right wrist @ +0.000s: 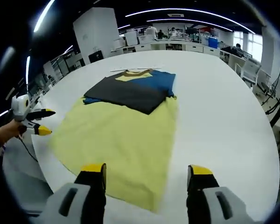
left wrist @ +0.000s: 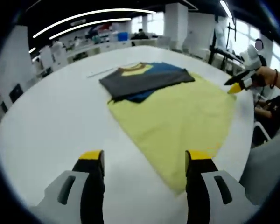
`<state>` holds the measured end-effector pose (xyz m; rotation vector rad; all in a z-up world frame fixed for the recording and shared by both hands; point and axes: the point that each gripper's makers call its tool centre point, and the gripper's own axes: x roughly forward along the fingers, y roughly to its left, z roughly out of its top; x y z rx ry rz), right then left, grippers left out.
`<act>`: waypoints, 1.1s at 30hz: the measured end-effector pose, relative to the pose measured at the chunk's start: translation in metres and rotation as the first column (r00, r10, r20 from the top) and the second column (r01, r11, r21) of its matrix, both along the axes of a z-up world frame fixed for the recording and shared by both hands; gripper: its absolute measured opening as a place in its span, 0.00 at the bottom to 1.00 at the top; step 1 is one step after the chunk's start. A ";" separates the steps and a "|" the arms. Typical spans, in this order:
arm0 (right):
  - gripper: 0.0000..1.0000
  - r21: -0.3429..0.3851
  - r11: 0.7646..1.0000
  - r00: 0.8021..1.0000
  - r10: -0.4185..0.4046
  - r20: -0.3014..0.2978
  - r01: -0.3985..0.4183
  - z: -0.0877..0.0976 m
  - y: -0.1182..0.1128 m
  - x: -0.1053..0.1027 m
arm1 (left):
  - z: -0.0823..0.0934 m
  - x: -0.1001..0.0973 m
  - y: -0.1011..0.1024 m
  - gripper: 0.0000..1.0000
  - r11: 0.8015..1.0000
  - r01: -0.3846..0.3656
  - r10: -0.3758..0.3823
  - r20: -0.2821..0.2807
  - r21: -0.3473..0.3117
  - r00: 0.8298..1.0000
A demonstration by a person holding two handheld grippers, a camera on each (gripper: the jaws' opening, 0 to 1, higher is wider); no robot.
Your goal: Fold the garment on the visible template until the final outline fits inside the template.
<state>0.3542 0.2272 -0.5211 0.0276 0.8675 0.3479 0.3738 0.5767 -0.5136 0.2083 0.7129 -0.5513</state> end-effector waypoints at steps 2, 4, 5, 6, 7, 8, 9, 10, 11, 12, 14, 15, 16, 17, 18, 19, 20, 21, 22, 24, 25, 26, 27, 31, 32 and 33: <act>0.59 -0.002 1.000 1.000 -0.013 -0.003 0.013 -0.001 -0.001 -0.004 | -0.004 -0.006 0.002 0.54 1.000 -0.013 0.013 -0.021 -0.008 1.000; 0.55 -0.004 0.999 0.999 -0.035 -0.005 0.035 -0.003 -0.003 -0.008 | -0.006 -0.009 0.003 0.50 1.000 -0.018 0.018 -0.027 -0.004 0.999; 0.51 -0.001 0.999 0.999 -0.044 -0.006 0.044 -0.004 -0.004 -0.009 | -0.008 -0.012 0.004 0.48 1.000 -0.024 0.023 -0.035 -0.001 0.999; 0.49 0.003 0.999 0.999 -0.054 -0.006 0.054 -0.004 -0.005 -0.011 | -0.010 -0.015 0.004 0.47 0.999 -0.032 0.032 -0.050 -0.001 0.998; 0.47 0.009 0.998 0.998 -0.069 -0.008 0.069 -0.005 -0.006 -0.013 | -0.013 -0.018 0.003 0.45 0.999 -0.040 0.040 -0.067 -0.007 0.997; 0.44 0.012 0.997 0.997 -0.081 -0.009 0.081 -0.005 -0.007 -0.014 | -0.014 -0.021 0.001 0.42 0.999 -0.038 0.037 -0.077 -0.007 0.996; 0.42 0.011 0.996 0.996 -0.092 -0.008 0.092 -0.006 -0.009 -0.016 | -0.016 -0.023 0.000 0.40 0.999 -0.045 0.044 -0.081 -0.005 0.996; 0.39 0.010 0.995 0.995 -0.097 -0.009 0.097 -0.007 -0.010 -0.016 | -0.016 -0.024 -0.001 0.39 0.999 -0.051 0.050 -0.082 -0.009 0.995; 0.37 0.009 0.995 0.995 -0.104 -0.010 0.104 -0.008 -0.012 -0.017 | -0.017 -0.025 -0.002 0.37 0.998 -0.057 0.055 -0.085 -0.013 0.995; 0.35 0.005 0.993 0.993 -0.115 -0.013 0.116 -0.009 -0.014 -0.019 | -0.018 -0.026 -0.003 0.36 0.997 -0.073 0.071 -0.093 -0.022 0.993; 0.31 -0.005 0.991 0.991 -0.131 -0.010 0.131 -0.009 -0.017 -0.020 | -0.020 -0.027 -0.002 0.34 0.996 -0.086 0.083 -0.108 -0.023 0.991; 0.29 -0.018 0.991 0.991 -0.132 -0.011 0.132 -0.010 -0.018 -0.022 | -0.020 -0.027 -0.003 0.32 0.996 -0.090 0.087 -0.110 -0.023 0.990; 0.27 -0.024 0.991 0.991 -0.132 -0.013 0.131 -0.010 -0.019 -0.022 | -0.020 -0.028 -0.002 0.32 0.995 -0.093 0.090 -0.112 -0.022 0.990; 0.24 -0.041 0.991 0.991 -0.130 -0.014 0.129 -0.012 -0.020 -0.024 | -0.021 -0.028 -0.002 0.31 0.995 -0.094 0.091 -0.111 -0.021 0.990; 0.22 -0.057 0.991 0.992 -0.122 -0.018 0.121 -0.014 -0.021 -0.026 | -0.021 -0.028 -0.002 0.30 0.995 -0.095 0.092 -0.112 -0.021 0.989; 0.21 -0.064 0.991 0.993 -0.120 -0.022 0.118 -0.015 -0.021 -0.027 | -0.021 -0.028 -0.002 0.28 0.995 -0.098 0.095 -0.114 -0.018 0.989; 0.21 -0.070 0.990 0.992 -0.120 -0.023 0.118 -0.017 -0.022 -0.028 | -0.022 -0.029 -0.001 0.27 0.995 -0.103 0.100 -0.118 -0.014 0.988; 0.21 -0.077 0.990 0.993 -0.117 -0.026 0.115 -0.018 -0.022 -0.029 | -0.022 -0.029 -0.001 0.26 0.994 -0.104 0.102 -0.122 -0.014 0.987; 0.21 -0.088 0.990 0.993 -0.114 -0.015 0.112 -0.019 -0.022 -0.028 | -0.022 -0.030 -0.001 0.26 0.994 -0.109 0.106 -0.123 -0.016 0.987; 0.19 -0.099 0.989 0.993 -0.113 -0.019 0.111 -0.019 -0.022 -0.031 | -0.022 -0.031 -0.001 0.25 0.994 -0.111 0.108 -0.127 -0.018 0.986; 0.18 -0.110 0.988 0.994 -0.108 -0.023 0.105 -0.020 -0.023 -0.032 | -0.022 -0.031 -0.001 0.24 0.994 -0.111 0.108 -0.128 -0.017 0.986; 0.17 -0.121 0.988 0.994 -0.102 -0.026 0.098 -0.020 -0.023 -0.033 | -0.022 -0.032 -0.001 0.24 0.994 -0.110 0.107 -0.129 -0.016 0.986; 0.16 -0.133 0.987 0.995 -0.095 -0.033 0.090 -0.021 -0.023 -0.036 | -0.023 -0.033 -0.001 0.23 0.994 -0.108 0.105 -0.130 -0.014 0.986; 0.10 -0.120 0.988 0.994 -0.103 -0.034 0.098 -0.020 -0.018 -0.041 | -0.023 -0.038 -0.001 0.21 0.994 -0.108 0.106 -0.138 -0.009 0.985; 0.08 -0.114 0.989 0.994 -0.102 -0.033 0.098 -0.020 -0.016 -0.042 | -0.023 -0.040 -0.001 0.20 0.994 -0.111 0.108 -0.145 -0.010 0.984; 0.05 -0.102 0.990 0.995 -0.098 -0.034 0.094 -0.020 -0.012 -0.043 | -0.023 -0.042 -0.001 0.19 0.994 -0.109 0.107 -0.147 -0.009 0.983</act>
